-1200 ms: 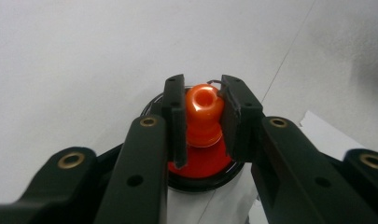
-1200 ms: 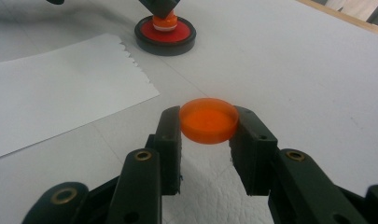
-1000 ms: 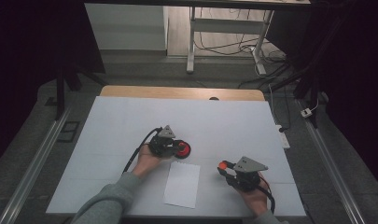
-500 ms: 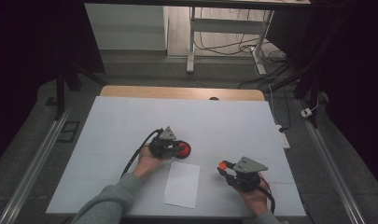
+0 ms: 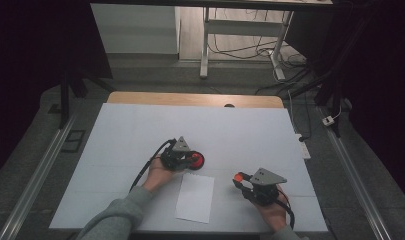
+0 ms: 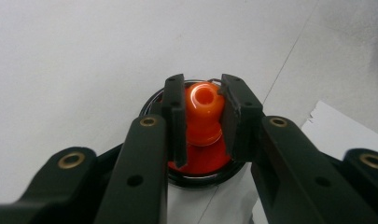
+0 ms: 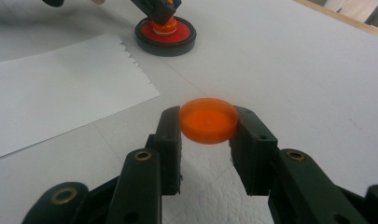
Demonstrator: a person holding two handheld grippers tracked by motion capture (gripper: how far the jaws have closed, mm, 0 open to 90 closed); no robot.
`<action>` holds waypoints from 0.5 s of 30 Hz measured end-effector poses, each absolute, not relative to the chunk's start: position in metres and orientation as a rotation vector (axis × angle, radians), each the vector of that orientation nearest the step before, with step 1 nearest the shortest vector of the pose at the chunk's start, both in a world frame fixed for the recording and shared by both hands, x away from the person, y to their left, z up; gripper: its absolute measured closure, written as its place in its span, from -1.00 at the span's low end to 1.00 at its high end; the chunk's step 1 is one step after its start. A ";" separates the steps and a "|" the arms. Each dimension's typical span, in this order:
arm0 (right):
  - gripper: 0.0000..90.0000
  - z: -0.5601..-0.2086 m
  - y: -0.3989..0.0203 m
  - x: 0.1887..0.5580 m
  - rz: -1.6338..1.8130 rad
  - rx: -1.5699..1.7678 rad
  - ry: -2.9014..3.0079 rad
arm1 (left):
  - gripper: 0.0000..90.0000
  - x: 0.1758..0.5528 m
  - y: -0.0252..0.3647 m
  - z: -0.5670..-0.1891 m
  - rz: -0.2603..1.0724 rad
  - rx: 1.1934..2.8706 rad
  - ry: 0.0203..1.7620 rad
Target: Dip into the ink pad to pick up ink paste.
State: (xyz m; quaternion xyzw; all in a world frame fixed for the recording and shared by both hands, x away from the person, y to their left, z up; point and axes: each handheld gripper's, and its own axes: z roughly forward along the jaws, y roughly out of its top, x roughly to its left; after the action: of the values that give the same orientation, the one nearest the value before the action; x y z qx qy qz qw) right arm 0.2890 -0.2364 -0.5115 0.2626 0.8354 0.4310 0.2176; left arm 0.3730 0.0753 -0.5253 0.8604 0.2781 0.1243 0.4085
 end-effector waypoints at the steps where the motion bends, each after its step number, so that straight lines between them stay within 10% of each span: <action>1: 0.42 -0.511 -0.236 0.289 1.195 0.730 2.313 | 0.62 0.373 0.075 -0.525 0.314 2.169 0.700; 15: 0.42 -0.511 -0.236 0.288 1.195 0.722 2.312 | 0.62 0.373 0.076 -0.526 0.311 2.160 0.703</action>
State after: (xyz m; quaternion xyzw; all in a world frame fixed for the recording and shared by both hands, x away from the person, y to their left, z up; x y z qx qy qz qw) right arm 0.2881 -0.2360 -0.5107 0.2609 0.8354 0.4316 0.2185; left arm 0.3729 0.0759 -0.5261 0.8586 0.2793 0.1237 0.4116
